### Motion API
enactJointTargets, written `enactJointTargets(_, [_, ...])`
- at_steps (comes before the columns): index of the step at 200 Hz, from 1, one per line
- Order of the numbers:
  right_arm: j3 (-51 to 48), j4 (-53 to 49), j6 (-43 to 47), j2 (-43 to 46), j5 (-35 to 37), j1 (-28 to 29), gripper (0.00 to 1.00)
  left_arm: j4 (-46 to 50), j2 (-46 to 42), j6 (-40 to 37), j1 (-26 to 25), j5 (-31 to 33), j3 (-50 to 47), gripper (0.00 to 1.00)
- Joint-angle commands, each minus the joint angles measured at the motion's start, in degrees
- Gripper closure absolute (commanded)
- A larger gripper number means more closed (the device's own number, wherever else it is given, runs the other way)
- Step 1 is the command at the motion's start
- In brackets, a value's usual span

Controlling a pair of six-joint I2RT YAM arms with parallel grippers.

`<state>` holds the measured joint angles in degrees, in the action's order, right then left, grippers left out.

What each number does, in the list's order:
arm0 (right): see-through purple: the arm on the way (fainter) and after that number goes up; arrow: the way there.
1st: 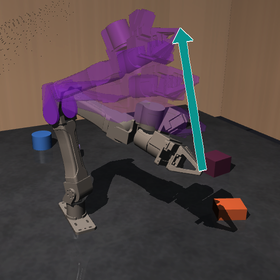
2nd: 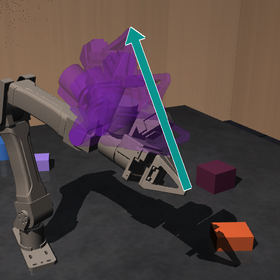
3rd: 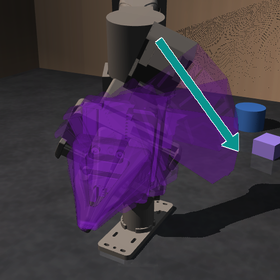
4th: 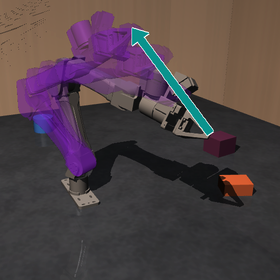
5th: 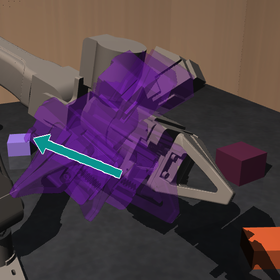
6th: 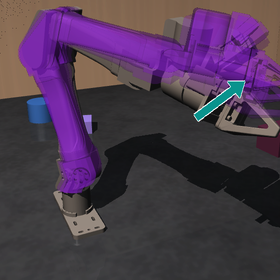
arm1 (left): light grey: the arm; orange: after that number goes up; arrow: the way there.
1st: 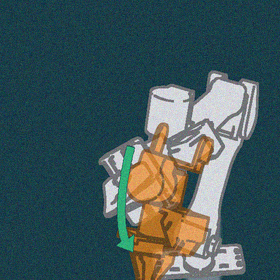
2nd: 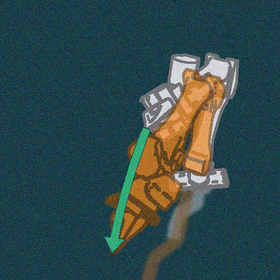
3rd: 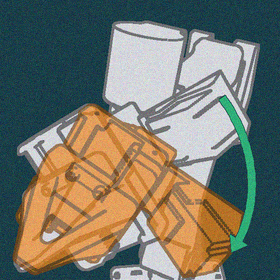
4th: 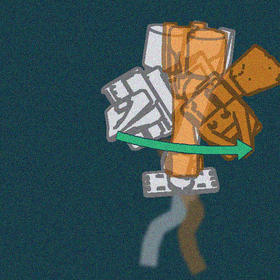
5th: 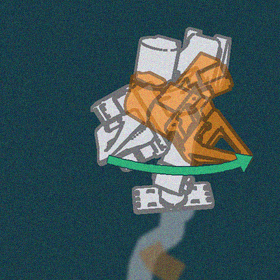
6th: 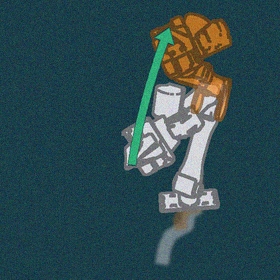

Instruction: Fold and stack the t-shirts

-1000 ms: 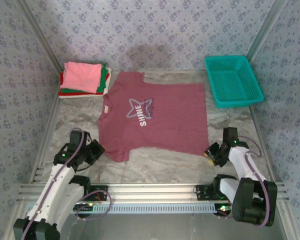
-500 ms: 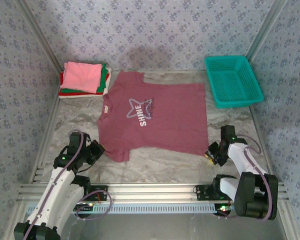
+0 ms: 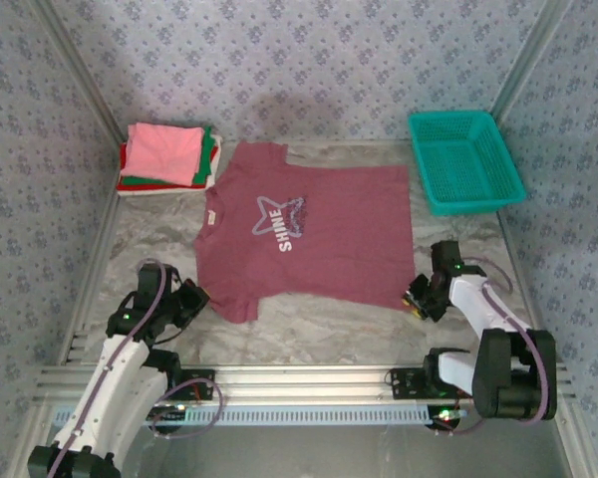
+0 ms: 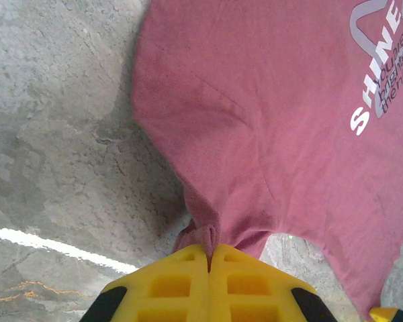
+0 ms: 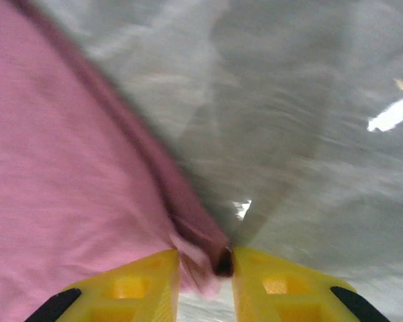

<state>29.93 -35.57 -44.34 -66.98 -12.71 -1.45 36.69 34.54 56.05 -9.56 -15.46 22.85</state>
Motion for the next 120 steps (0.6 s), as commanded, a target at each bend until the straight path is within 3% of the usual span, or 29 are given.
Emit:
enactJointTargets(1, [2.0, 5.4, -1.4, -0.9, -1.5, 1.1, 0.72, -1.6, -0.4, -0.7, -0.3, -0.8, -1.1, 1.0])
enactJointTargets(38, [1.8, 4.9, -1.5, -2.3, 0.6, 1.8, 0.74, -2.8, -0.4, -0.7, -0.3, -1.3, -2.6, 1.0])
enactJointTargets(103, [-0.4, 1.9, -2.7, 3.5, 1.7, 1.4, 0.99, -1.5, -0.7, -2.0, -0.1, -0.2, -0.2, 1.0])
enactJointTargets(120, [-0.6, -0.9, -2.3, 6.4, 1.4, 0.4, 1.0, 1.8, -1.8, -3.4, -0.1, 1.5, 3.1, 1.0])
